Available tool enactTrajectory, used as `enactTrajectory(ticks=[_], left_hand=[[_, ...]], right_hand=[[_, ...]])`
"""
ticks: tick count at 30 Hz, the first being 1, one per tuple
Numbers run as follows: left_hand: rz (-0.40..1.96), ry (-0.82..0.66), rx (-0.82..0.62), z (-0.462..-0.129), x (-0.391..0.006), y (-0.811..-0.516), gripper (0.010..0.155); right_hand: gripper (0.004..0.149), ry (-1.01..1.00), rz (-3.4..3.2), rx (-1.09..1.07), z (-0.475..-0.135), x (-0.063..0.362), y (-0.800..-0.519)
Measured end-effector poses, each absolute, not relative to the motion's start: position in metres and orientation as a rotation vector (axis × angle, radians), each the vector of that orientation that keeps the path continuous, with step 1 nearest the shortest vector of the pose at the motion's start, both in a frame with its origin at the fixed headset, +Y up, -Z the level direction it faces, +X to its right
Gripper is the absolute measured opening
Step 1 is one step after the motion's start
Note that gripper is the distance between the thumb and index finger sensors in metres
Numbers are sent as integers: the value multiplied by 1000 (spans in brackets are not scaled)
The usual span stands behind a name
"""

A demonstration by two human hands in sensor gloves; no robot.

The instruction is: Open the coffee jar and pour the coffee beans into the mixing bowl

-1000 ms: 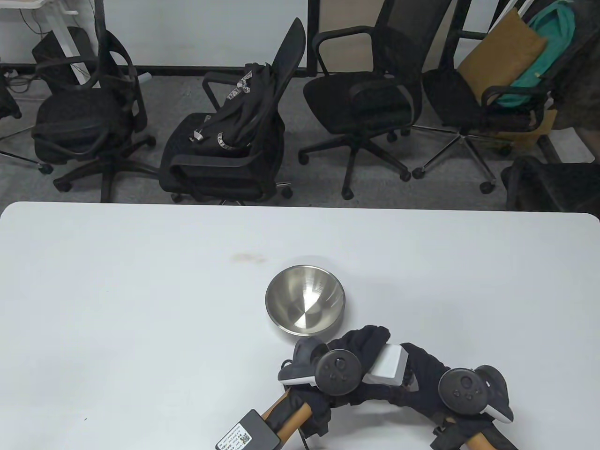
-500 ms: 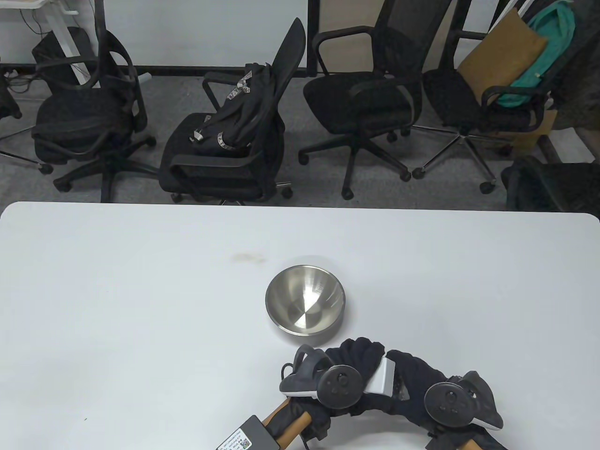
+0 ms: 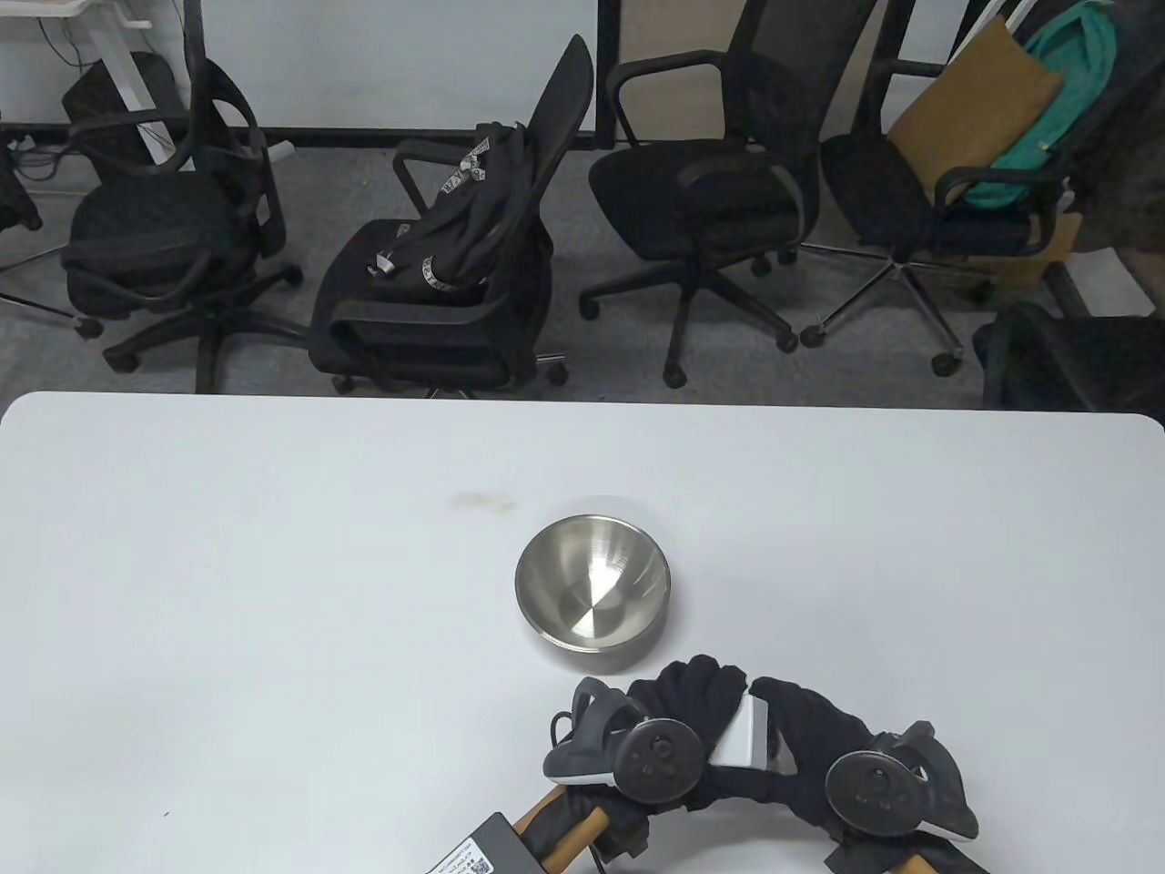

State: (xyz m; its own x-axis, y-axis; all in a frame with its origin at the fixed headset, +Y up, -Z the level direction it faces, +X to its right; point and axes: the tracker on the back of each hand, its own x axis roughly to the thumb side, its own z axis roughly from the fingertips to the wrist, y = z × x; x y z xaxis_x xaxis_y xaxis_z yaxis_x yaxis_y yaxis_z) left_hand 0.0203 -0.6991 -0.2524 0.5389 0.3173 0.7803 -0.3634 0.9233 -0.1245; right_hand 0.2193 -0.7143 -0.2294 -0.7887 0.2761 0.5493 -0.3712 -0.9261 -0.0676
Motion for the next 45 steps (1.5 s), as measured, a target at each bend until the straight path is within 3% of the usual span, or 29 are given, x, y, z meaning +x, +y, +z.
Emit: enactTrajectory(ticks=[14, 15, 17, 18, 19, 21, 24, 32, 36, 42, 43, 45], left_hand=[[383, -887, 128, -246, 24, -703, 96], [402, -805, 157, -249, 21, -703, 95], [558, -772, 109, -254, 17, -703, 95], [558, -740, 52, -256, 20, -701, 95], [512, -696, 8, -255, 20, -699, 95], [517, -641, 45, -254, 20, -700, 95], [629, -512, -113, -259, 17, -704, 95], [622, -439, -235, -263, 15, -707, 101], [652, -433, -240, -264, 14, -710, 102], [659, -470, -177, -263, 6, -699, 117], [643, -488, -162, -263, 4, -697, 117], [650, -677, -93, -265, 3, -693, 113]], right_hand=[[92, -367, 2689, 783, -227, 219, -718], [92, -394, 2683, 778, -225, 217, -719], [92, -470, 2695, 739, -225, 214, -716], [92, -397, 2721, 735, -228, 213, -715], [93, -451, 2735, 712, -226, 212, -718], [93, -439, 2758, 691, -226, 209, -718], [93, -492, 2834, 668, -223, 204, -718], [95, -491, 2873, 689, -221, 197, -720], [95, -480, 2878, 693, -222, 198, -721], [95, -447, 2827, 672, -224, 204, -718], [95, -440, 2829, 675, -224, 205, -718], [95, -419, 2830, 684, -226, 207, -720]])
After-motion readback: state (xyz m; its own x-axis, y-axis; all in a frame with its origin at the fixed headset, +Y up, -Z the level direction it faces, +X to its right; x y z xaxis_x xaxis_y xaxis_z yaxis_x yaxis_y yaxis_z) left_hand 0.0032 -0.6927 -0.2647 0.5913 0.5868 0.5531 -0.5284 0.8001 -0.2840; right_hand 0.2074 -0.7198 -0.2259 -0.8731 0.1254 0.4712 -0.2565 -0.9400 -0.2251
